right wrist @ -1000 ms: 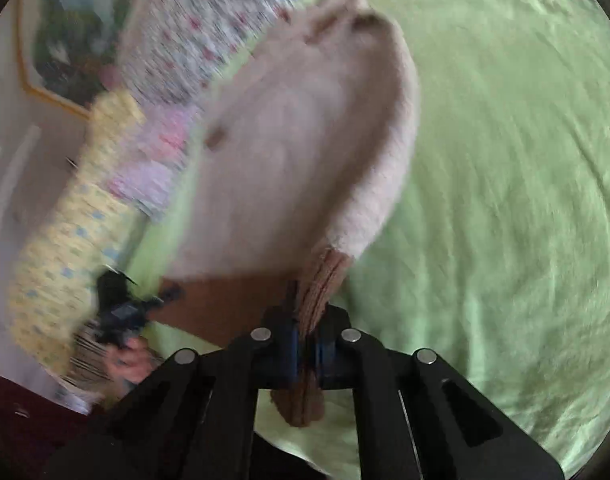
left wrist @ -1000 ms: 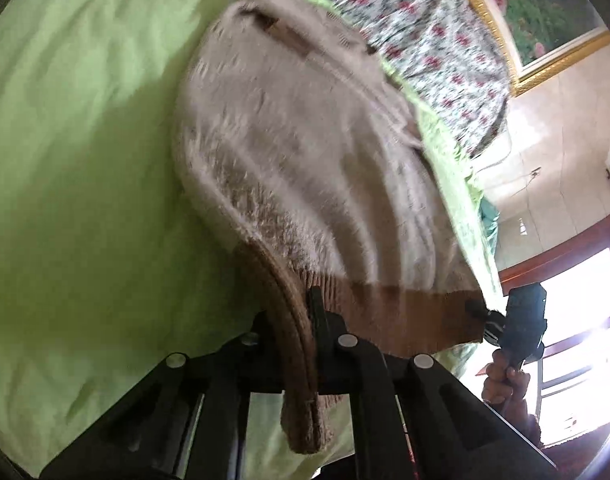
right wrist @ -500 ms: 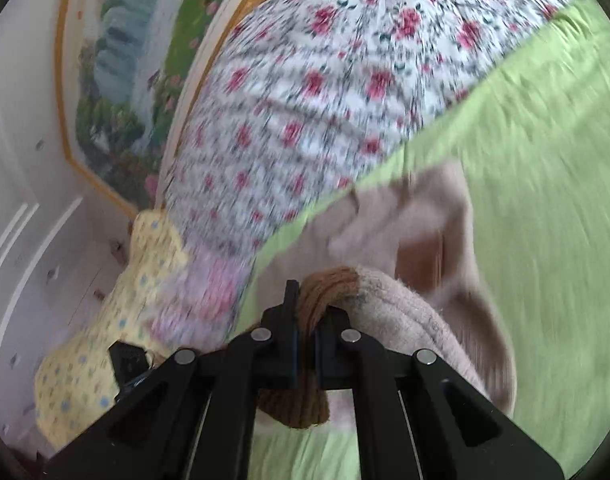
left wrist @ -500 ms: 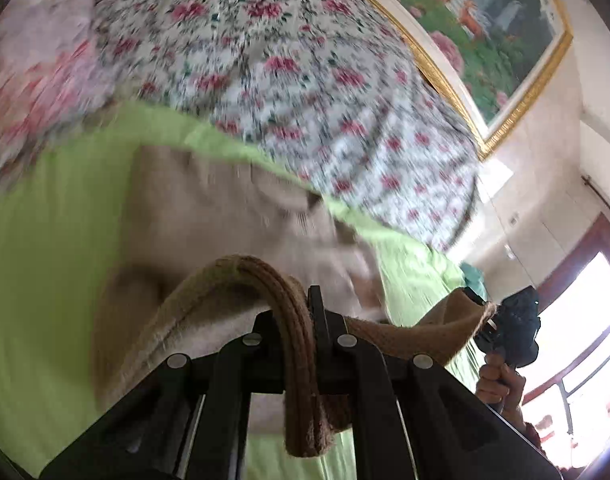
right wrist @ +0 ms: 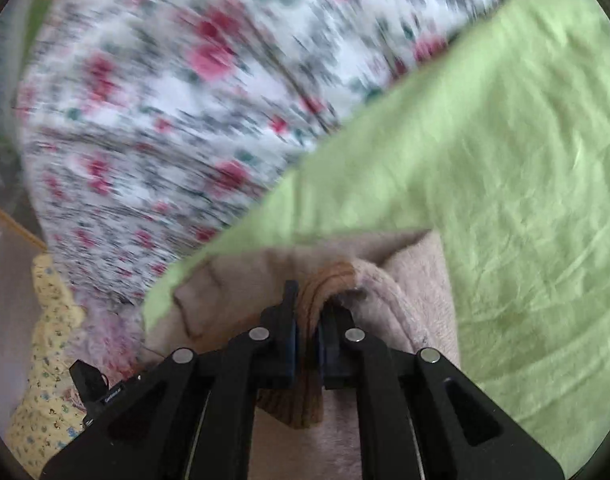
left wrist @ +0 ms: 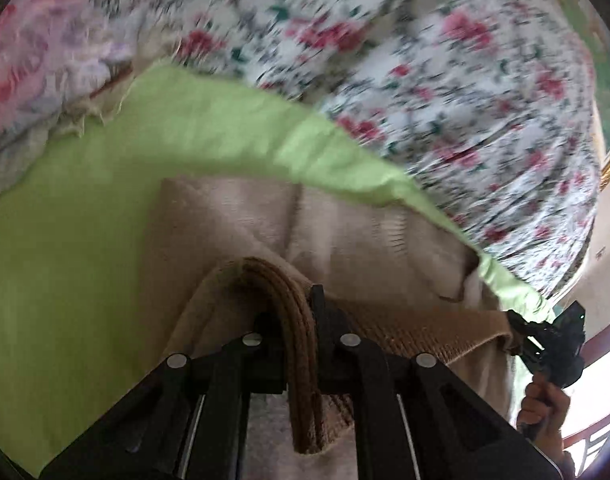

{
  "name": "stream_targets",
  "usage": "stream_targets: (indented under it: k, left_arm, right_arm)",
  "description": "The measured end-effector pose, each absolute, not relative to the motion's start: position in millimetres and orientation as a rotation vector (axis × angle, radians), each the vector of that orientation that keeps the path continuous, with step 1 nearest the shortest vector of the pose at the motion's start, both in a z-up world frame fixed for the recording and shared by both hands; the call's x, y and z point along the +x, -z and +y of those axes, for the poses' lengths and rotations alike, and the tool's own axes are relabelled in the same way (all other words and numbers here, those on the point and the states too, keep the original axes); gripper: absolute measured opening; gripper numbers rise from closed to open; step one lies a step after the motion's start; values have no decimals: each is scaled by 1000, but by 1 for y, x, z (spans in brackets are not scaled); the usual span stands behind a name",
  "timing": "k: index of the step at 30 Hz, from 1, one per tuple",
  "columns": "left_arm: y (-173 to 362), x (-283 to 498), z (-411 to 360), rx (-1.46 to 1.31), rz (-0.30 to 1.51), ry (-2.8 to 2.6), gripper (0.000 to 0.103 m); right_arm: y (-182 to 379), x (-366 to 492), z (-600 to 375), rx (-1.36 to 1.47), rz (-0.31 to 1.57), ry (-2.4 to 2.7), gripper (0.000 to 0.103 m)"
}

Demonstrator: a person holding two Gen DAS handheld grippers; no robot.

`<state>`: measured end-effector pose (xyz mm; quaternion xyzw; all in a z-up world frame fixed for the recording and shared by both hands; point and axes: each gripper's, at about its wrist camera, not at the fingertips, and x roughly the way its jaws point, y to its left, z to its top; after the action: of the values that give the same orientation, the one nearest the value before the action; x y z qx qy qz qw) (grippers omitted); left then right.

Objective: Fold small clothes

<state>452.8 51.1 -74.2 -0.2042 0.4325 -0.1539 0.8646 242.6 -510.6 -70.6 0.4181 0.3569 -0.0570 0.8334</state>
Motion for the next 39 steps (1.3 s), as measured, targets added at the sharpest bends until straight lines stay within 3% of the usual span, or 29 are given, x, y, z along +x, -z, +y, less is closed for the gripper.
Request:
stream_targets:
  k: [1,3,5,7,12,15,16,23,24,26,27,28,29,39]
  left_arm:
    - [75,452,54,-436,908,336,12]
    - [64,444,59,-422,902,340,22]
    - [46,423,65,-394,846,340,55]
    - [30,394,67,-367,798,369,62]
    - [38,343,11,-243,859,619,62]
    - [69,355,-31,-130,944,608,61]
    - [77,367,-36,-103,960,572,57]
    - [72,458,18,-229,915,267,40]
    - [70,461,30,-281,912,265,39]
    - [64,449,46,-327,888,271,40]
    - [61,437,52,-330,874,265,43]
    - [61,425,57,-331,868,256,52]
    - [62,410,62,-342,864,247,57]
    - [89,252,105,-616,907,193,64]
  right_arm:
    - [70,241,-513,903,760,108,10]
    - [57,230,-517,921,736,83,12]
    - [40,213,-517,909,692,85,19]
    - [23,192,-509,870,635,76,30]
    - [26,183,-425,689,730,-158,30]
    - [61,208,-385,615,893,-198,30]
    - [68,214,-385,607,916,-178,30]
    - [58,242,-476,758,760,179,31]
    - [51,235,-487,792,725,205,32]
    - [40,216,-492,815,683,208,49]
    - [33,202,-489,799,658,200,69]
    - [28,189,-485,773,638,201,81]
    - [23,176,-481,746,616,207,82]
    - [30,77,-434,786,638,147,82]
